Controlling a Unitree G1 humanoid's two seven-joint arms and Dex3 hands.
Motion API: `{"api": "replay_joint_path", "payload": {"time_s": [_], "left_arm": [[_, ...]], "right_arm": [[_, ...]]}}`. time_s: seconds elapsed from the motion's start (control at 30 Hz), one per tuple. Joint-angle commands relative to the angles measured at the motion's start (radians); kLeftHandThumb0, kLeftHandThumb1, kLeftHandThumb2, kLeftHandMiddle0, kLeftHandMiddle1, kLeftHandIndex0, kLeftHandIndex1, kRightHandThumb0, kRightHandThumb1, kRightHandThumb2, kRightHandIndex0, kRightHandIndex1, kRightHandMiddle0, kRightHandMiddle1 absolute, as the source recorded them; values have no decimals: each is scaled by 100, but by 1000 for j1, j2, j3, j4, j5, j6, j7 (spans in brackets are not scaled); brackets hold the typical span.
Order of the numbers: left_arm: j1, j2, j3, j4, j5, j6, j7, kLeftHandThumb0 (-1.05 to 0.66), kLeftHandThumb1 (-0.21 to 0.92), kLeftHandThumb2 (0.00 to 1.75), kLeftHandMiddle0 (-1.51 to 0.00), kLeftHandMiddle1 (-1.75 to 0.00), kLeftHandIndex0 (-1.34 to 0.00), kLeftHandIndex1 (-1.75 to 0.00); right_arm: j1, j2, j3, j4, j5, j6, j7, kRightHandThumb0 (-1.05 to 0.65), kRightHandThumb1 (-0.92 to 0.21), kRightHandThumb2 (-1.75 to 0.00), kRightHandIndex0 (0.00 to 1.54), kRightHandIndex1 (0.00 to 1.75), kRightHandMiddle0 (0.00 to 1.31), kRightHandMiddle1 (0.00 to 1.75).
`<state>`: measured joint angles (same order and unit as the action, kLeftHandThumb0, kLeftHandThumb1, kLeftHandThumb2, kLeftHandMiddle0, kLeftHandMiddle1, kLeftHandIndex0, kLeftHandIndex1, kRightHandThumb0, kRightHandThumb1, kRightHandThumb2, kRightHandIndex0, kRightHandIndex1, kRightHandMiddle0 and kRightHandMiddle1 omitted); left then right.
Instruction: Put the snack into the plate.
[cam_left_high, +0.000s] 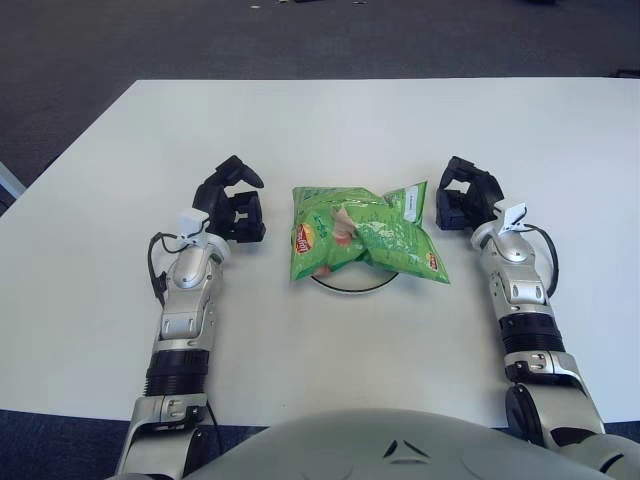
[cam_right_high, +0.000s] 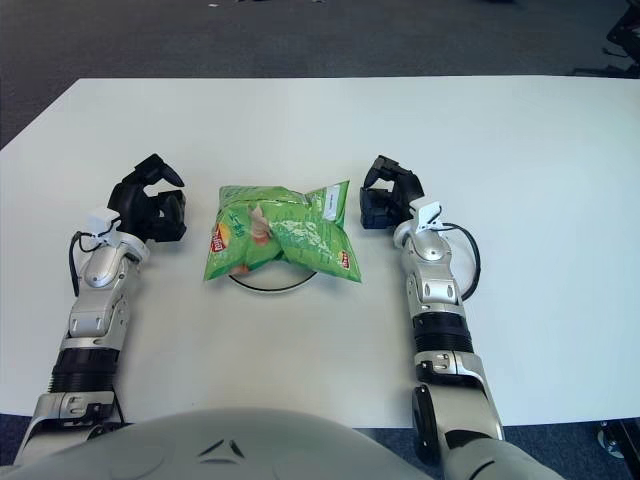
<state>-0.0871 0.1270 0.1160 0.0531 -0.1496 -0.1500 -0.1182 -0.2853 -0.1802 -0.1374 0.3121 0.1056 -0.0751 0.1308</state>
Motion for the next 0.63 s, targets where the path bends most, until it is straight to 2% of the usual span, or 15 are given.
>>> {"api": "replay_joint_path", "payload": {"time_s": [0.0,0.6], "left_arm": [[128,-22,10,169,-6,-28,-25,-52,21,145,-137,-175,-70,-175],[82,-24,25,284,-4,-134,-67,-52,21,145,-137,-175,-70,-175]], "right_arm": [[92,10,-33,58,36,10,14,-56,-13,-154,137,175,77,175],[101,-4,-85,74,73,-4,76,-57,-12,-156,137,175,78,175]]}}
